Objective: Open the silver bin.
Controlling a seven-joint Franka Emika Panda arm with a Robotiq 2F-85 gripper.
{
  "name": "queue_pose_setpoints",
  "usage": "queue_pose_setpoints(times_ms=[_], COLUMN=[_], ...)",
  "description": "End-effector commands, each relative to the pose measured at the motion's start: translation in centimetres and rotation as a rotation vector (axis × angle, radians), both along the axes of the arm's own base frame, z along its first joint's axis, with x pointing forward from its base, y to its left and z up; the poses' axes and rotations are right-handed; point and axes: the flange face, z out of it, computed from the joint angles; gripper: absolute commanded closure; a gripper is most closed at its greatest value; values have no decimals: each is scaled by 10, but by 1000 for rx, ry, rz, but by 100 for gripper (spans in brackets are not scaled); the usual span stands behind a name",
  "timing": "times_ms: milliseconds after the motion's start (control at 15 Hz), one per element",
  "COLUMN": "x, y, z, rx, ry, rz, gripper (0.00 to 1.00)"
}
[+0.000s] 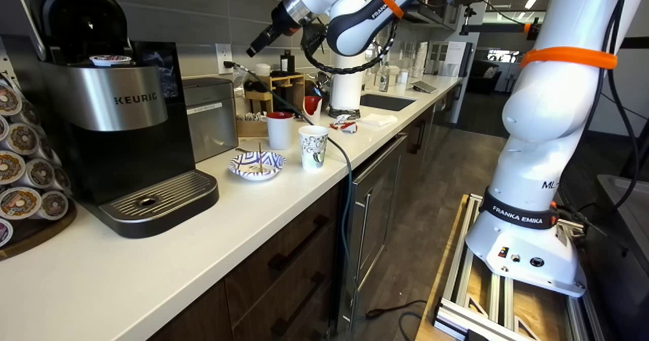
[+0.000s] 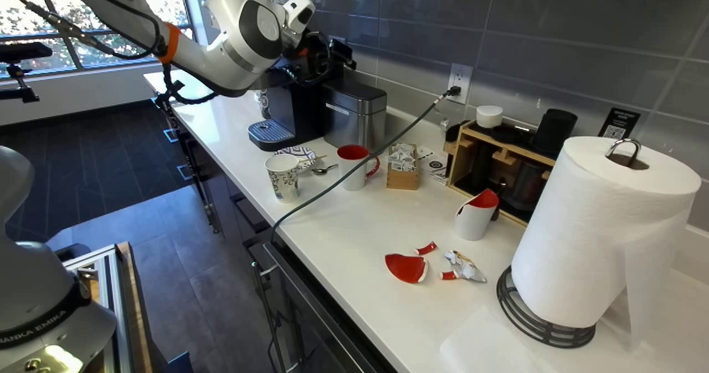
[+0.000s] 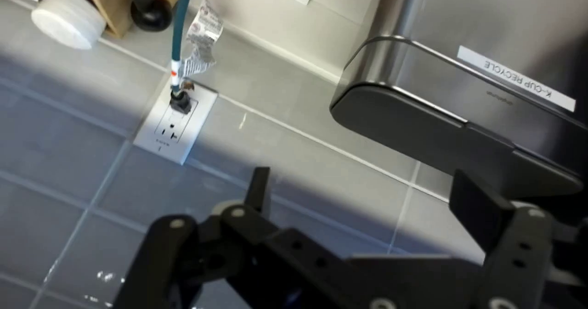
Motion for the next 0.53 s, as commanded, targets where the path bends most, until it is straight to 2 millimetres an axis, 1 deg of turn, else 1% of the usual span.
queue_pose_setpoints(times_ms=[0, 133, 267, 333, 467], x=[7, 11, 15, 16, 18], y=[-3, 5, 18, 27, 46], z=[29, 35, 31, 25, 4], rx=[-159, -275, -354, -390, -450], ry=[-82, -111, -128, -131, -130], rz=[50, 96, 131, 145, 168], gripper=[0, 0, 0, 0, 0])
